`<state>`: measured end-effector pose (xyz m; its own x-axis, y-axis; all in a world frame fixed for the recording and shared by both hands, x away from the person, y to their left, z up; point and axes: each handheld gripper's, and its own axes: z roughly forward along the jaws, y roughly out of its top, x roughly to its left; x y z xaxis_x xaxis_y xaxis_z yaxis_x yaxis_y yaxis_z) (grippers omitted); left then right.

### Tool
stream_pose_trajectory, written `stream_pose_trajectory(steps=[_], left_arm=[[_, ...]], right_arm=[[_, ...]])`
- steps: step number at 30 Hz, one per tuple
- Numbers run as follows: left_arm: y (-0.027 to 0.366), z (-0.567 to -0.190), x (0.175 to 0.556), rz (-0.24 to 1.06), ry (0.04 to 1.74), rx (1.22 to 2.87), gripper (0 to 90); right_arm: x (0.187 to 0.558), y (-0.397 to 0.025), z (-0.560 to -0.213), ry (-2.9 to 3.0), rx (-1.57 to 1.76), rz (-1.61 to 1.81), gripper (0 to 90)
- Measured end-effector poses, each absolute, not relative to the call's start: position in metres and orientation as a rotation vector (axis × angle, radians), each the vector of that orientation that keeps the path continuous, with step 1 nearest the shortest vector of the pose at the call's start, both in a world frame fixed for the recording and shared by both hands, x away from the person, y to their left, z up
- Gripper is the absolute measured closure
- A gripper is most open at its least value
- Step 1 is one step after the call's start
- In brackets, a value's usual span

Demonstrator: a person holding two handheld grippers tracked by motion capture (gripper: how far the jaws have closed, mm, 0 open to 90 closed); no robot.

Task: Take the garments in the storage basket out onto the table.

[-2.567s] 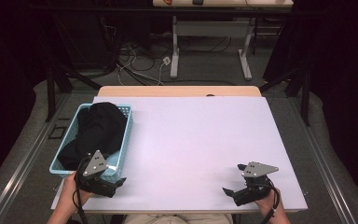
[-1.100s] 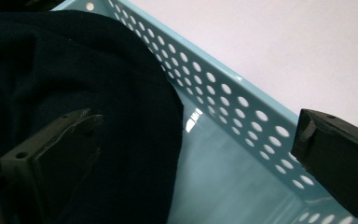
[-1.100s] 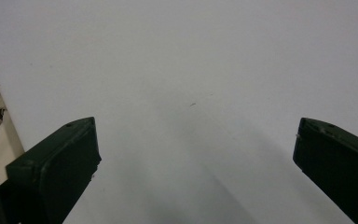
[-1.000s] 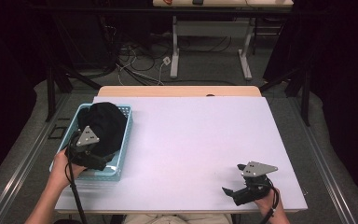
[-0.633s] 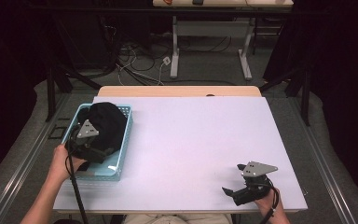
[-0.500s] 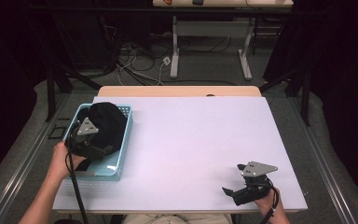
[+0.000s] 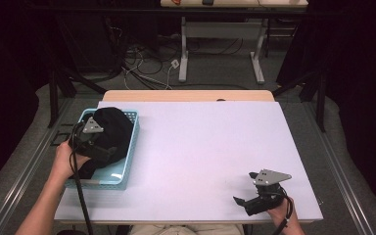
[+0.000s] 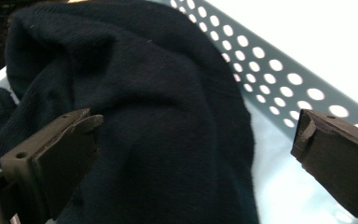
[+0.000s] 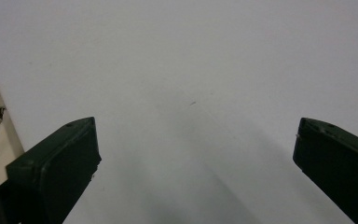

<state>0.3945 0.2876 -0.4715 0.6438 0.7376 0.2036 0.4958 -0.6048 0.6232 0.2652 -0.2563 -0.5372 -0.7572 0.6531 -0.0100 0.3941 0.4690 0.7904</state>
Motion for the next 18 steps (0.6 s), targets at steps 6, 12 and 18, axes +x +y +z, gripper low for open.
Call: stream_pose_trajectory(steps=[6,12,18], left_arm=[[0.289,-0.479,0.405,0.575,1.003,2.357,0.0],[0.288,-0.485,0.413,0.547,1.012,2.407,0.0],[0.288,-0.493,0.421,0.511,1.028,2.459,0.0]], right_arm=[[0.265,-0.256,-0.537,2.411,0.887,1.175,0.0],[0.265,-0.256,-0.537,2.413,0.885,1.171,0.0],[0.265,-0.256,-0.537,2.413,0.885,1.171,0.0]])
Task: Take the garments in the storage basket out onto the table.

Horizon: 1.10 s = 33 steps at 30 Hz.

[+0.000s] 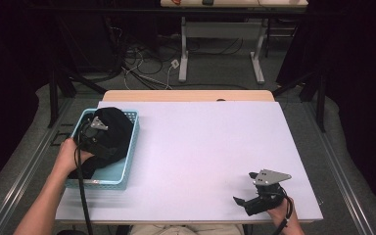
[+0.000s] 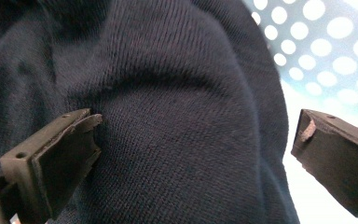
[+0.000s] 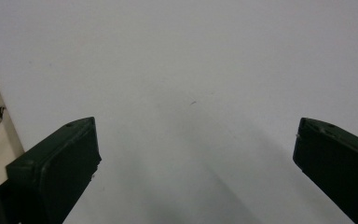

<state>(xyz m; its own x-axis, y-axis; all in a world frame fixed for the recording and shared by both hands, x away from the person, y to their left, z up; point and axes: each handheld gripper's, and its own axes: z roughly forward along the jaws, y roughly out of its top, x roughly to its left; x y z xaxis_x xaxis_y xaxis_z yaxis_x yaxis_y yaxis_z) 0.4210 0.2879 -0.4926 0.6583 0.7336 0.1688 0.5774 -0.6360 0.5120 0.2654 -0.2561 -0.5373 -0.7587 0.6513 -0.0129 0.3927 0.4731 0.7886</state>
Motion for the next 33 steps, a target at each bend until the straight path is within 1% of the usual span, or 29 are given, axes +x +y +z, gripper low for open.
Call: stream_pose_trajectory(steps=[6,14,21,29,31,33], left_arm=[[0.284,-0.498,0.425,0.5,1.034,2.506,0.0],[0.282,-0.505,0.433,0.545,1.078,2.56,0.0],[0.291,-0.513,0.441,0.439,1.143,2.517,0.0],[0.291,-0.519,0.443,0.429,1.16,2.536,0.0],[0.292,-0.521,0.443,0.429,1.165,2.533,0.9],[0.291,-0.522,0.443,0.447,1.168,2.536,4.2]], right_arm=[[0.266,-0.256,-0.538,2.412,0.887,1.175,0.0],[0.265,-0.256,-0.537,2.413,0.886,1.174,0.0],[0.266,-0.256,-0.537,2.416,0.887,1.176,0.0],[0.265,-0.255,-0.538,2.408,0.887,1.178,0.0],[0.265,-0.256,-0.537,2.416,0.883,1.173,0.0],[0.265,-0.256,-0.538,2.415,0.887,1.174,0.0]])
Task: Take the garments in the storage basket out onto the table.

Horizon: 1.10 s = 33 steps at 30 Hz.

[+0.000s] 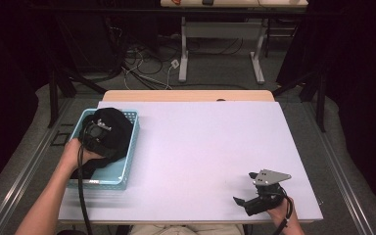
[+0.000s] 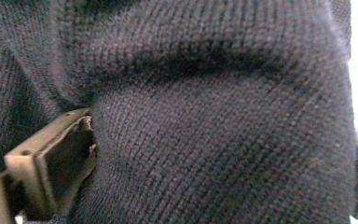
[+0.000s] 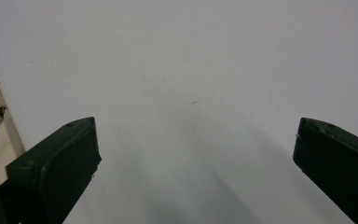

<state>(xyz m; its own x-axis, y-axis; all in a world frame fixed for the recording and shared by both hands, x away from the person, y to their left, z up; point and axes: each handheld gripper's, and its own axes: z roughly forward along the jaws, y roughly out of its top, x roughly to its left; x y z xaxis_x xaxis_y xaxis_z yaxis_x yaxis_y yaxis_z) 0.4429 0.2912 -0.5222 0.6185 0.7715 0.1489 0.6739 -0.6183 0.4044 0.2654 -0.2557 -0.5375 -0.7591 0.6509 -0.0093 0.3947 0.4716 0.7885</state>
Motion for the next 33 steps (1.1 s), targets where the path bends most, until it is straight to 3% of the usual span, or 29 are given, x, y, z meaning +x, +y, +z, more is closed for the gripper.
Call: stream_pose_trajectory(steps=[9,12,33], left_arm=[[0.291,-0.522,0.44,0.475,1.151,2.525,32.2],[0.291,-0.522,0.439,0.483,1.138,2.522,37.2],[0.294,-0.5,0.432,0.511,0.989,2.528,41.3]], right_arm=[[0.265,-0.255,-0.538,2.42,0.887,1.168,0.0],[0.265,-0.255,-0.538,2.42,0.886,1.163,0.0],[0.266,-0.256,-0.538,2.417,0.894,1.166,0.0]])
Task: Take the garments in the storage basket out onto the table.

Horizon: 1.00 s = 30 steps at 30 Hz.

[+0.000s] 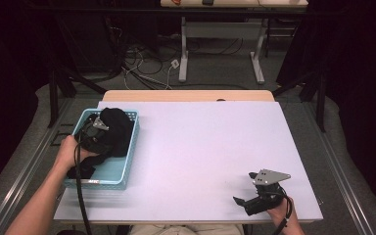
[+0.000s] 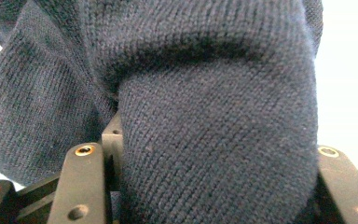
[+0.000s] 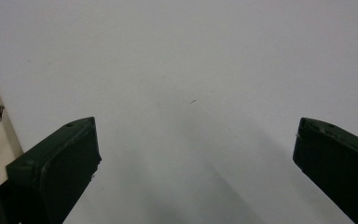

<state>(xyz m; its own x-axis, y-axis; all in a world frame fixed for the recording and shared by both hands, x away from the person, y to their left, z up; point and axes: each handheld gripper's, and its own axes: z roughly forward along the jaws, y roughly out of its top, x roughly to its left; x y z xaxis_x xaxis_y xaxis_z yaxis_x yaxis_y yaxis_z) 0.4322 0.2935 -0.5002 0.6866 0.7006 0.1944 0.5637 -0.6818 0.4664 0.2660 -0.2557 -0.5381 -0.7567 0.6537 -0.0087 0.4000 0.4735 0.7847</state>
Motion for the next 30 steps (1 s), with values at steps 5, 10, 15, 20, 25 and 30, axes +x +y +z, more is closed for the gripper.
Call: stream_pose_trajectory(steps=[5,10,15,20,25,30], left_arm=[[0.294,-0.493,0.429,0.542,0.956,2.526,41.3],[0.294,-0.484,0.427,0.554,0.924,2.529,41.3],[0.295,-0.473,0.427,0.565,0.913,2.511,41.3],[0.296,-0.462,0.426,0.556,0.883,2.525,41.2],[0.296,-0.454,0.427,0.541,0.857,2.54,41.2],[0.298,-0.443,0.429,0.523,0.798,2.576,41.2]], right_arm=[[0.266,-0.256,-0.538,2.413,0.894,1.166,0.0],[0.265,-0.256,-0.538,2.414,0.892,1.169,0.0],[0.265,-0.255,-0.538,2.412,0.889,1.177,0.0],[0.265,-0.255,-0.538,2.406,0.891,1.182,0.0],[0.266,-0.255,-0.538,2.407,0.892,1.182,0.0],[0.266,-0.255,-0.538,2.413,0.893,1.176,0.0]])
